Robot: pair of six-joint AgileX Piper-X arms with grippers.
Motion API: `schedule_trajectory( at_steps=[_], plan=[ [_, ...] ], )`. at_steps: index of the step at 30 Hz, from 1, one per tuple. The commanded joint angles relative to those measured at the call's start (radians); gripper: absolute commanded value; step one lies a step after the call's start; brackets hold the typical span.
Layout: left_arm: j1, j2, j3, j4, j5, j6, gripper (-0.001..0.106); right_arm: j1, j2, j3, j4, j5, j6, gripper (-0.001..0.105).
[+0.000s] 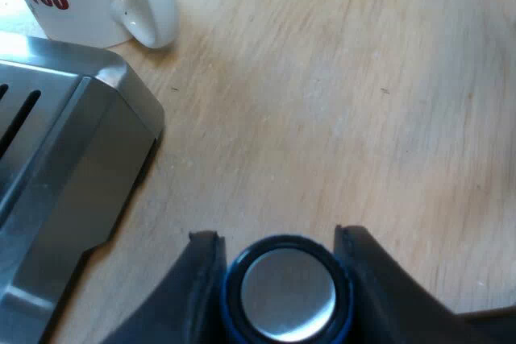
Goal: Grind coffee beans and then tamp
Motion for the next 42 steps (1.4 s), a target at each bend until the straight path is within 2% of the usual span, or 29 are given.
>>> schedule_trajectory(
  at_steps=[1,8,20,24,25,27,33,36,40,42],
  plan=[
    [-0.003,0.031,0.009,0.131,-0.007,-0.003,0.015,0.002,-0.006,-0.001,-0.006,0.005,-0.002,0.058],
    [-0.003,-0.05,-0.047,0.129,-0.007,-0.003,0.015,0.002,-0.006,-0.001,-0.006,0.004,0.004,0.058],
    [-0.003,-0.234,-0.068,0.13,-0.014,-0.003,0.015,0.002,-0.006,-0.001,-0.006,0.002,0.004,0.058],
    [-0.003,-0.291,-0.068,0.145,-0.062,-0.005,0.015,0.002,-0.006,-0.001,-0.006,-0.001,0.004,0.058],
    [0.005,-0.311,-0.068,0.152,-0.082,-0.007,0.015,0.002,-0.006,-0.001,-0.006,-0.014,0.004,0.058],
    [0.018,-0.336,-0.068,0.171,-0.083,-0.007,0.015,0.002,-0.006,-0.001,-0.006,-0.035,0.004,0.058],
    [0.137,-0.399,-0.068,0.269,-0.081,-0.007,0.015,0.002,-0.006,-0.001,-0.019,-0.135,0.004,0.058],
    [0.203,-0.416,-0.068,0.325,-0.079,-0.007,0.015,0.002,-0.006,-0.001,-0.065,-0.152,-0.032,0.058],
    [0.272,-0.424,-0.068,0.394,-0.071,-0.007,0.015,0.002,-0.006,-0.001,-0.154,-0.152,-0.179,0.058],
    [0.277,-0.424,-0.068,0.419,-0.066,-0.007,0.015,0.0,-0.006,-0.001,-0.184,-0.152,-0.209,0.058]
  ],
)
